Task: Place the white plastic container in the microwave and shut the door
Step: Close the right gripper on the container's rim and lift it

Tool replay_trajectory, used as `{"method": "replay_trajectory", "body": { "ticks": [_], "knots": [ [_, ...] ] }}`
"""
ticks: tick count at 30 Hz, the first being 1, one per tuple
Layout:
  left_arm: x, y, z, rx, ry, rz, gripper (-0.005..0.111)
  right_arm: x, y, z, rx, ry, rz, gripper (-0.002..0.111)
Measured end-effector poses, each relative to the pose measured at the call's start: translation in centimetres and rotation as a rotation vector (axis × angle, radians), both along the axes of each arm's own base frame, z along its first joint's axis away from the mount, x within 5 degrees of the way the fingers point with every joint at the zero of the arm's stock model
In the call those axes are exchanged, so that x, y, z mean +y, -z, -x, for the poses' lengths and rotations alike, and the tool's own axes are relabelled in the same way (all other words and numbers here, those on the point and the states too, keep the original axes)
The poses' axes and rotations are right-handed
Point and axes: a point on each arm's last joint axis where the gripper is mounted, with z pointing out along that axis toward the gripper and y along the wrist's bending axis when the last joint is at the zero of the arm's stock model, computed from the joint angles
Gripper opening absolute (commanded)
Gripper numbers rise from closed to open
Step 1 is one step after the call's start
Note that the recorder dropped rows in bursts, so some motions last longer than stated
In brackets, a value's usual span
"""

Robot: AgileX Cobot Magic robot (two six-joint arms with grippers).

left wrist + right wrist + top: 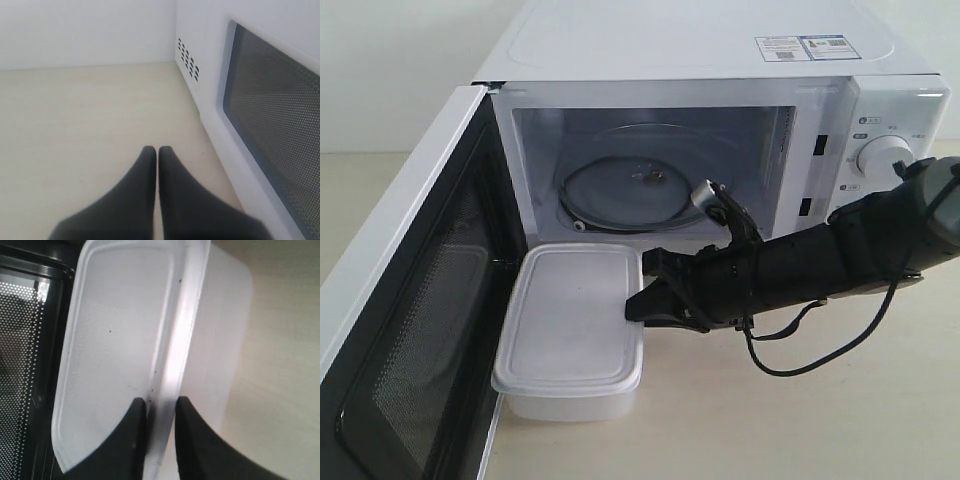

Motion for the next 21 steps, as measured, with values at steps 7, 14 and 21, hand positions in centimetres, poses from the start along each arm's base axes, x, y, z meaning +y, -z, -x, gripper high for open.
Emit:
{"method": "replay_trajectory", "body": {
  "ticks": [7,14,21],
  "knots": [
    [0.0,0.0,0.0,0.0,-0.001,0.0,0.004,-0.03,-0.06,-0.02,-0.006,-0.004,-0.006,0.0],
    [0.0,0.0,0.0,0.0,-0.001,0.0,0.004,-0.02,-0.07,0.0,-0.006,-0.006,-0.008,0.0],
    [0.0,0.0,0.0,0.0,-0.001,0.0,0.004,-0.07,-0.1,-0.03,0.012,0.006,-0.017,0.0]
  ]
}}
